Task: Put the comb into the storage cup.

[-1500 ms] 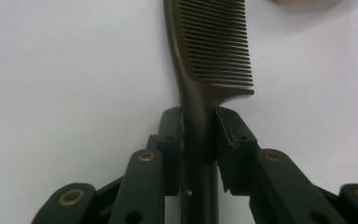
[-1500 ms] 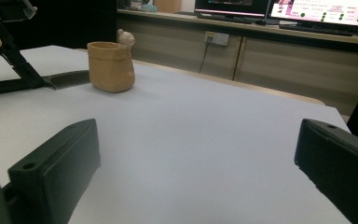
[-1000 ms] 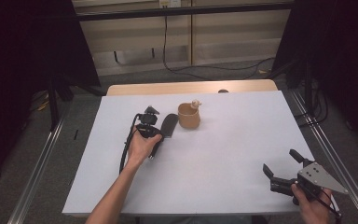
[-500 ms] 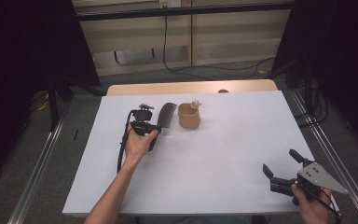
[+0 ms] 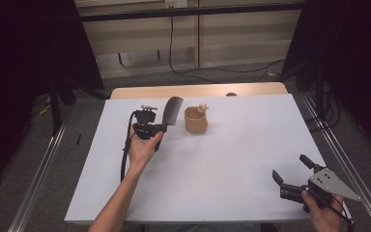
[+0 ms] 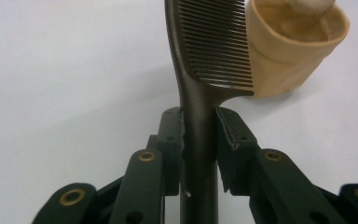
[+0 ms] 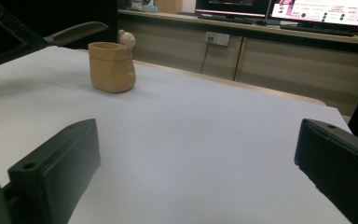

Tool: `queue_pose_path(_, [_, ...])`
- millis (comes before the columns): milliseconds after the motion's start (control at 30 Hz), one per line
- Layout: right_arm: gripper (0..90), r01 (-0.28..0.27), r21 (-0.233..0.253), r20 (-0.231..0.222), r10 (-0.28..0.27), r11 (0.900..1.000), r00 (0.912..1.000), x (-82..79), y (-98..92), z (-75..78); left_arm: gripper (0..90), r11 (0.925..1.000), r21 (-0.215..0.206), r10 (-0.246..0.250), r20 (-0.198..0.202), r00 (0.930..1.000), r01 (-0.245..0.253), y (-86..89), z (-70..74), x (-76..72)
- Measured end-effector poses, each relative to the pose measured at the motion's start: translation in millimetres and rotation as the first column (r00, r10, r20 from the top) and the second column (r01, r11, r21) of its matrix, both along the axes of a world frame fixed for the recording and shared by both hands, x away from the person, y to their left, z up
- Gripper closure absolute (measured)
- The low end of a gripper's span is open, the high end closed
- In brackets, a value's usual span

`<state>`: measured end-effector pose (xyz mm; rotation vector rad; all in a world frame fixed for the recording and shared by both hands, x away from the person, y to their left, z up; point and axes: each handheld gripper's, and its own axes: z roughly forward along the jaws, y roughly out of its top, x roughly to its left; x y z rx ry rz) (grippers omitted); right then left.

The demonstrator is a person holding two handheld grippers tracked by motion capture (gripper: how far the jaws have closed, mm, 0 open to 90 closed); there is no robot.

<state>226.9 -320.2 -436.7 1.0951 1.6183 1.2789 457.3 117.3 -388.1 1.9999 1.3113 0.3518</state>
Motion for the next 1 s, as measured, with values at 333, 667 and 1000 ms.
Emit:
queue_pose_path(333, [0.0, -0.001, -0.003, 0.001, 0.001, 1.0, 1.0, 0.0, 0.1, 0.1, 72.8, 0.9988, -0.049, 0.009, 0.115, 0.9933, -0.003, 7.9, 9.9, -5.9])
queue_pose_path(667, [0.0, -0.001, -0.005, 0.005, 0.001, 1.0, 1.0, 0.1, -0.2, 0.1, 72.8, 0.9956, -0.093, 0.008, 0.182, 0.9833, 0.009, 11.7, 17.0, -11.7])
queue_pose_path(1000, [0.0, -0.001, -0.004, 0.004, 0.001, 1.0, 1.0, -0.8, -0.1, 0.4, 72.8, 0.9918, -0.123, -0.003, 0.256, 0.9668, 0.035, 12.5, 21.5, -19.7])
